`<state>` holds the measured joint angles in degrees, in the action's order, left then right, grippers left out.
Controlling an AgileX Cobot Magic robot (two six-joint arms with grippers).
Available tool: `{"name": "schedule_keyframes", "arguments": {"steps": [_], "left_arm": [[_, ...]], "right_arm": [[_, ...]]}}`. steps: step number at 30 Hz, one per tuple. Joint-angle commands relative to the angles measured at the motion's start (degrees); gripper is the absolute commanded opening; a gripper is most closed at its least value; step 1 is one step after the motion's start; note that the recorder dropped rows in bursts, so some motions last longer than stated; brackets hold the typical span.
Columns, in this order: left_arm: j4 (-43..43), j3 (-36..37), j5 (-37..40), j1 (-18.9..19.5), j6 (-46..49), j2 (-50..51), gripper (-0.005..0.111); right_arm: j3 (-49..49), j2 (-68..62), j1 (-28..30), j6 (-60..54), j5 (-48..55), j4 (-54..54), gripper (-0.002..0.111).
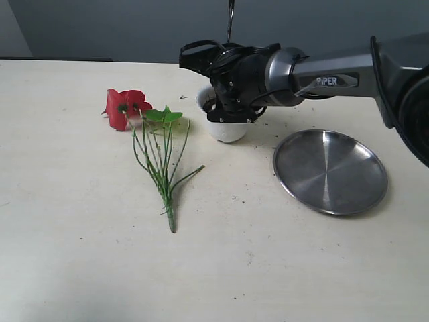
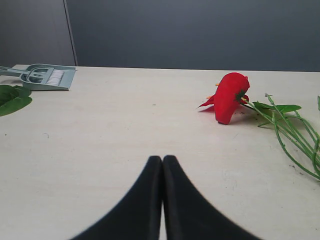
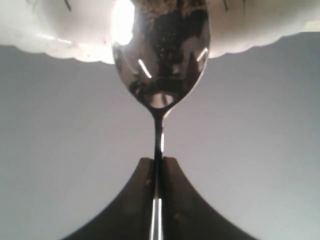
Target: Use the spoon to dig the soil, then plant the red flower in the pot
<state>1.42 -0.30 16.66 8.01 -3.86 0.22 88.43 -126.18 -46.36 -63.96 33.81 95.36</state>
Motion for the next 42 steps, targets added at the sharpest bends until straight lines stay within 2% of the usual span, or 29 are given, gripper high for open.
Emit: {"name": "schedule_keyframes", "arguments": {"steps": [1, 11, 16, 31, 42], "left_arm": [[0.2, 0.3, -0.3, -0.1, 0.0, -0.2, 0.000], [0.2, 0.3, -0.3, -0.1, 0.0, -0.2, 0.000], [0.2, 0.3, -0.3, -0.1, 0.0, -0.2, 0.000], [0.2, 0.3, -0.3, -0.1, 0.0, -0.2, 0.000], [0.2, 0.3, -0.3, -0.1, 0.0, -0.2, 0.000]], "right_arm": [[-0.3, 0.9, -0.9, 1.0, 3.5, -1.3, -0.001], [-0.3, 1.7, -1.3, 1.0, 5.5, -2.8, -0.001], [-0.3, 1.7, -1.3, 1.3, 6.5, -8.5, -0.001], [-0.3, 1.7, -1.0, 25.9, 11.2, -4.6, -0.001], [-0.3, 1.7, -1.0, 37.3, 16.0, -9.4, -0.001]]}}
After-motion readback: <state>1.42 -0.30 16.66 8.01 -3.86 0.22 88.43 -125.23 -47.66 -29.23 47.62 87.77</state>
